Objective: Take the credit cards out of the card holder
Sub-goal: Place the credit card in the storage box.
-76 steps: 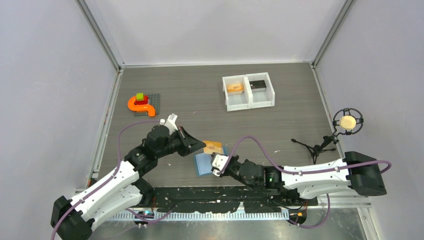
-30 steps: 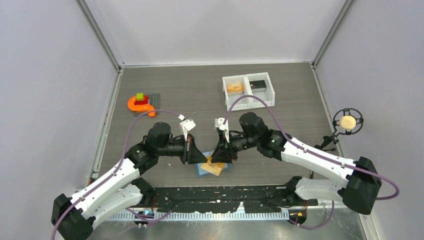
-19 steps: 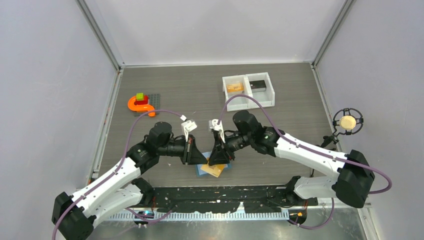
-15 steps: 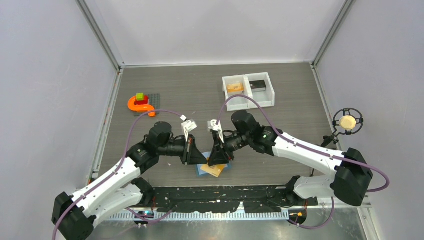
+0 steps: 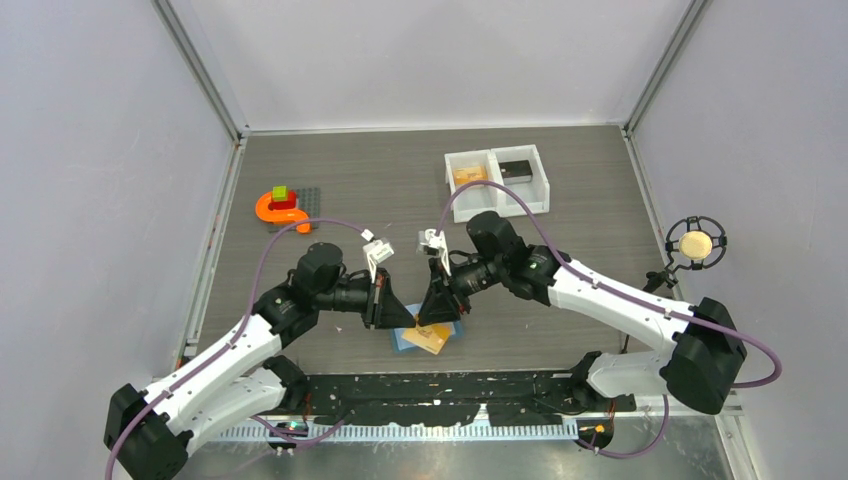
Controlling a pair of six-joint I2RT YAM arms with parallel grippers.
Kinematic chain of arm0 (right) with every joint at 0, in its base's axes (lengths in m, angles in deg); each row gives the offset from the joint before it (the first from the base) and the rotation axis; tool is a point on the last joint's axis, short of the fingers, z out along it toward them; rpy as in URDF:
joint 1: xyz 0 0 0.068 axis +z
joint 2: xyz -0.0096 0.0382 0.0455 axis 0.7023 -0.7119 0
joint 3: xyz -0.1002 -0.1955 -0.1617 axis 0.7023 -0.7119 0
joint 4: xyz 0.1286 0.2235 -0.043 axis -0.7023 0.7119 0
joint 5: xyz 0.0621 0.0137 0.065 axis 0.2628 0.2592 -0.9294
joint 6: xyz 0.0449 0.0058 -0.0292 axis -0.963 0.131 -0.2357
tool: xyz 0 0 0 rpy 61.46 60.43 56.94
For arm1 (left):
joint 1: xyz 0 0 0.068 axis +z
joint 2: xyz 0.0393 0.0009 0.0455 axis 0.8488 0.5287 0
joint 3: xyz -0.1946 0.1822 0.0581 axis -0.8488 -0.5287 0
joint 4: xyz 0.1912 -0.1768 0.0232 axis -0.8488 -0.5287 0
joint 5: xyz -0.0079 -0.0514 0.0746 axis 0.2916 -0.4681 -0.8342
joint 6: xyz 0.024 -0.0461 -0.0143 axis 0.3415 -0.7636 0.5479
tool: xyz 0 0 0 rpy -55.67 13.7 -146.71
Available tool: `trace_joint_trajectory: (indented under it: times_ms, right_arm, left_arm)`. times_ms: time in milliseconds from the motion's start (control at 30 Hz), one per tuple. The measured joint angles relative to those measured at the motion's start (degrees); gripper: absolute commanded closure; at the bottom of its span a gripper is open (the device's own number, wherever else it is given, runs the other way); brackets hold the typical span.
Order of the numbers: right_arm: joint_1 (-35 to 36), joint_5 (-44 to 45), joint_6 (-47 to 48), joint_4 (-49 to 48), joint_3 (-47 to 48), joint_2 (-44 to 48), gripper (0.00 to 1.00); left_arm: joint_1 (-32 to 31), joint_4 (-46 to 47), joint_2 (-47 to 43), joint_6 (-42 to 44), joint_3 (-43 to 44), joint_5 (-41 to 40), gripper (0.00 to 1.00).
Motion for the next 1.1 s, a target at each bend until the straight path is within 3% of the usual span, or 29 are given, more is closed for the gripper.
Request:
trace_joint_trajectory:
  times_ms: [967, 1033, 1100]
  right_arm:
    - [-0.42, 2.82, -2.73, 2.8, 2.36, -1.01, 0.66]
    - [-0.42, 2.29, -2.71, 2.78, 2.34, -1.6, 0.68]
    - [-0.42, 1.51, -2.71, 2.69, 2.34, -2.08, 0.78]
  left_arm:
    - [-0.07, 1.53, 0.13, -0.07, -0.5, 2.4, 1.0]
    - [-0.07, 1.53, 0.13, -0.07, -0.5, 2.51, 1.0]
    - [-0.07, 1.55, 0.13, -0.07, -0.5, 2.67, 1.0]
